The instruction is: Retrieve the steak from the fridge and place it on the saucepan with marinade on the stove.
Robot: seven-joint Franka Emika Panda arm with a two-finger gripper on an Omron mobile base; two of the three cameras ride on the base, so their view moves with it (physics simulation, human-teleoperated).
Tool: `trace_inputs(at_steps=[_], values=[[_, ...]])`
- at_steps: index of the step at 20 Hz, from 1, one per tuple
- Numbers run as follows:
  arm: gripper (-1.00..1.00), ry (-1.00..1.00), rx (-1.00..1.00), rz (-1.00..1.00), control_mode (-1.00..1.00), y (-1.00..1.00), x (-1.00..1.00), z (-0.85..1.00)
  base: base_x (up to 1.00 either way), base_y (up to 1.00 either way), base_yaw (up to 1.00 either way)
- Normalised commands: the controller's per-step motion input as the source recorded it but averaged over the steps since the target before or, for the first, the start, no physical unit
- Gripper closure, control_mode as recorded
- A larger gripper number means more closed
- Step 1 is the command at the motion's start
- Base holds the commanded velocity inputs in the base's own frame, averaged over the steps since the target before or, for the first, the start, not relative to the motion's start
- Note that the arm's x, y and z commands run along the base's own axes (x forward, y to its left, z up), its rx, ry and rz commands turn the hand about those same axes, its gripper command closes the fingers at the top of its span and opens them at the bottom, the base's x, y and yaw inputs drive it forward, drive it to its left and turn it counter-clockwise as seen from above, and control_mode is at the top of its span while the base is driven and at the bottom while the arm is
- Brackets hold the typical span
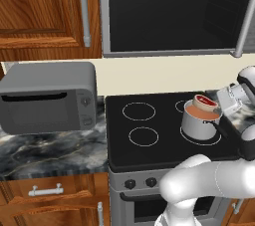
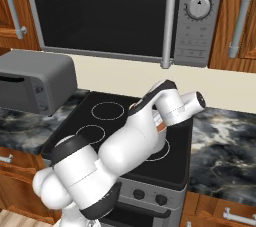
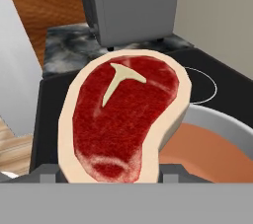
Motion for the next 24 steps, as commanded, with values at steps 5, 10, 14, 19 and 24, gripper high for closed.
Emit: trace_inputs(at_steps=[5, 10, 14, 19, 24], values=[[1.0, 0.0, 0.0, 0.0, -1.0, 0.0, 0.03, -0.08, 0.0, 0.0, 0.0], [1.0, 0.0, 0.0, 0.0, -1.0, -0.07, 0.07, -0.08, 0.0, 0.0, 0.0], [1.0, 0.0, 0.0, 0.0, -1.0, -0.09, 0.11, -0.09, 0.0, 0.0, 0.0], [1.0, 0.0, 0.0, 0.0, -1.0, -0.06, 0.08, -0.02, 0.0, 0.0, 0.0], [1.0, 0.0, 0.0, 0.0, -1.0, -0.03, 0.07, -0.04, 0.0, 0.0, 0.0]])
